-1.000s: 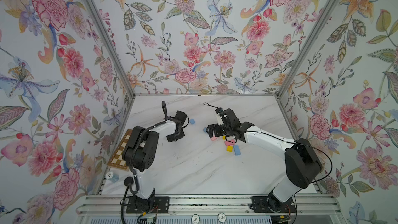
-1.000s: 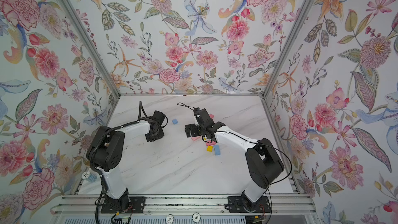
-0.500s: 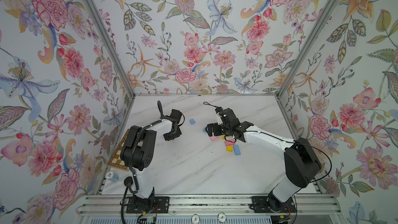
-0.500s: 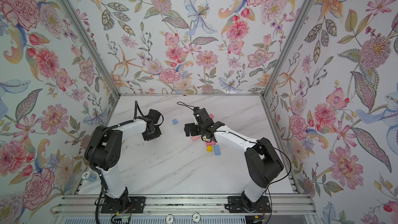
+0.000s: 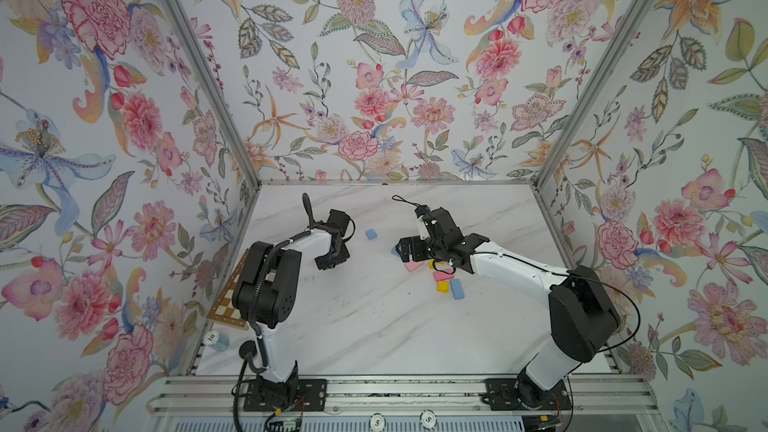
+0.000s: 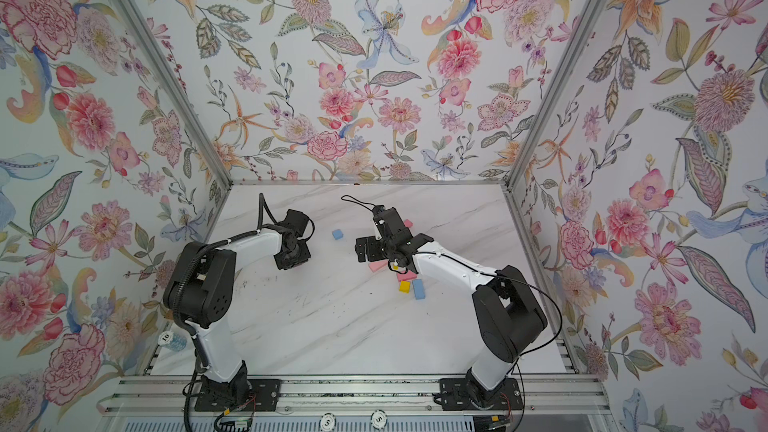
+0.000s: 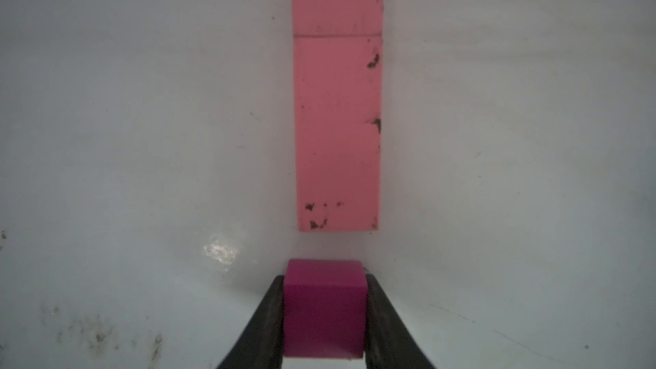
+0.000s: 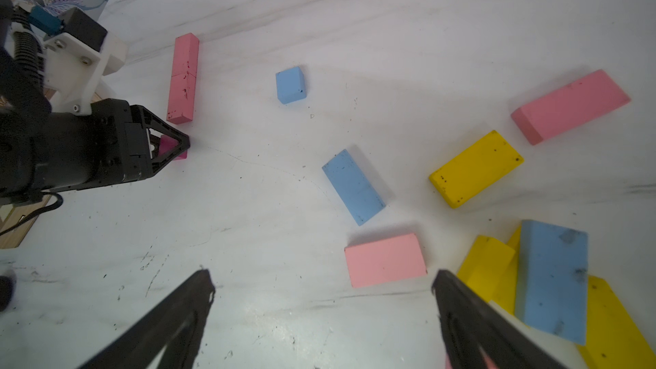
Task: Assemble the letter v with building blocks
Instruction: Assemble the building block at the center of the board.
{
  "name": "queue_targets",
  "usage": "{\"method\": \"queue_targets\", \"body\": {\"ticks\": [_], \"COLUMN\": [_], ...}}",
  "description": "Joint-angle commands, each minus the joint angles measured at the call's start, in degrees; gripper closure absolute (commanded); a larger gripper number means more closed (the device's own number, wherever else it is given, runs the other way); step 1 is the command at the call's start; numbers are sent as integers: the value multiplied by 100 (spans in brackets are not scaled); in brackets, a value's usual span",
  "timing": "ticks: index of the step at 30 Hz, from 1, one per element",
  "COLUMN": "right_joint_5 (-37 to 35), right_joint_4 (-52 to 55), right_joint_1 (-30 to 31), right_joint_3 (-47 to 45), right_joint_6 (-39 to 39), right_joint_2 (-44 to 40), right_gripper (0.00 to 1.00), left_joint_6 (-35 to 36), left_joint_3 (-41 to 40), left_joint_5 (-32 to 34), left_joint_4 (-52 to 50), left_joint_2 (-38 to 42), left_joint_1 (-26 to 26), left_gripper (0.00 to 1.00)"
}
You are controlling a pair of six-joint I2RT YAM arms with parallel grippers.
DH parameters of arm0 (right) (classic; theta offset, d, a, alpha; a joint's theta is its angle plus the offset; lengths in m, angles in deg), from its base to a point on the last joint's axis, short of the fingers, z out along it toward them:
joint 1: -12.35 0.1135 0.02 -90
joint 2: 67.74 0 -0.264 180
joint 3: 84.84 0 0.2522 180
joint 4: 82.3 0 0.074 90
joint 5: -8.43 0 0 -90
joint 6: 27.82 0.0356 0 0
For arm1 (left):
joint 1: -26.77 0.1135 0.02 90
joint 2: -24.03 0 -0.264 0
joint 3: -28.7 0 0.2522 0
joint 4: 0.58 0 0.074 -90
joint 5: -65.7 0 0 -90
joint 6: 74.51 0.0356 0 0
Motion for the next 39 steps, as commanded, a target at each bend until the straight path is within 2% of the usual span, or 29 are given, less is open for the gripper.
{"method": "queue_targets", "body": {"ticks": [1, 24, 30, 39], "right_joint_5": [-82, -73, -77, -79], "right_joint_4": [1, -33, -33, -41], "right_joint_1": [38, 10, 15, 17], "right_joint_3": [150, 106, 94, 89], "right_joint_6": [54, 54, 54, 63], "right_joint_2": [68, 63, 54, 59], "right_gripper": [1, 1, 1, 1], "left_joint_6": [-6, -33, -45, 98], "left_joint_3": [33, 92, -129, -512], "left_joint_5": [-168, -225, -394, -564], "left_joint_4": [-38, 25, 144, 262], "left_joint_2": [-250, -329, -103, 203], "left_joint_1": [74, 167, 171, 161], "left_gripper": [62, 61, 53, 50]}}
